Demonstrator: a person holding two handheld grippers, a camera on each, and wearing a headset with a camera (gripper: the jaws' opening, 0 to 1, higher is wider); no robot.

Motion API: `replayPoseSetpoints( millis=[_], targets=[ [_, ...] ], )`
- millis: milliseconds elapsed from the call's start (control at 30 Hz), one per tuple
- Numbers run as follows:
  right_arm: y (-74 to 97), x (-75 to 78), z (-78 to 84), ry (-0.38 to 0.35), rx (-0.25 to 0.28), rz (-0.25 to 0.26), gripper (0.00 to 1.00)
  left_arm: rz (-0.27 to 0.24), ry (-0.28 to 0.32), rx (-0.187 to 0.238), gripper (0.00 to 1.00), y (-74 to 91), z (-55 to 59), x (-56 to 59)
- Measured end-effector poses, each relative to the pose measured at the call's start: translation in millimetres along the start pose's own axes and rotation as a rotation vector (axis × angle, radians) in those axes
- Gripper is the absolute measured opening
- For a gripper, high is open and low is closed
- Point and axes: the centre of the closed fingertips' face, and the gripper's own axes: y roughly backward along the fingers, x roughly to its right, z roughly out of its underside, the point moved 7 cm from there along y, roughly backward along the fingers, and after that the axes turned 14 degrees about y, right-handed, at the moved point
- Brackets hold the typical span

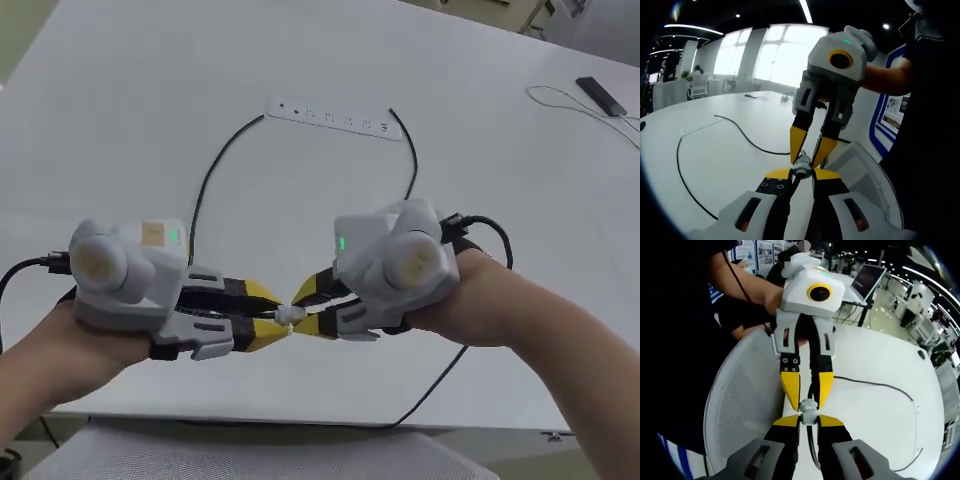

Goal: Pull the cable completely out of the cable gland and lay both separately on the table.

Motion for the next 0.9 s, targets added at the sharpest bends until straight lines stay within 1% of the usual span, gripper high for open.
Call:
replayPoseSetpoints(
  millis=[100, 233, 267, 467, 633, 700, 767, 833, 867, 900],
  targets=[
    [0.2, -0.3, 0.8, 0.023, -0.001, 0.006, 0.07, 0.002, 0.010, 0.003, 0.16, -0.3, 0.2, -0.5],
    [0.1, -1.9, 2.4, 0.017, 0.012, 0.009, 0.08, 0.009, 0.018, -0.002, 0.16, -1.2, 0.9, -0.2],
    [0.1, -2.7, 2.8, 0.018, 0.014, 0.009, 0.08, 0.011, 0.028, -0.010, 0.16, -1.6, 1.1, 0.3],
    [1.3, -3.5, 5.8, 0.036, 0.036, 0.030, 0.08, -0.002, 0.029, -0.018, 0.15, -3.1, -0.4, 0.6],
    [3.6, -3.2, 8.3, 0.020, 0.075, 0.035, 0.09, -0.002, 0.039, -0.033, 0.15, -3.5, -2.7, 1.2],
    [4.9, -3.1, 8.6, -0.011, 0.099, 0.031, 0.09, 0.001, 0.041, -0.038, 0.15, -3.6, -3.8, 1.8],
    [7.2, -2.1, 9.7, -0.051, 0.139, 0.022, 0.09, 0.002, 0.033, -0.042, 0.15, -3.5, -6.0, 4.3],
    [10.1, -2.4, 11.9, -0.138, 0.197, -0.013, 0.10, 0.003, 0.023, -0.046, 0.15, -4.1, -7.6, 6.6],
    [12.4, -3.1, 13.9, -0.181, 0.226, -0.042, 0.12, 0.003, 0.022, -0.048, 0.15, -4.6, -7.9, 7.4],
    [13.2, -3.0, 14.5, -0.191, 0.236, -0.046, 0.13, 0.002, 0.012, -0.049, 0.15, -5.3, -7.9, 8.0]
  ],
)
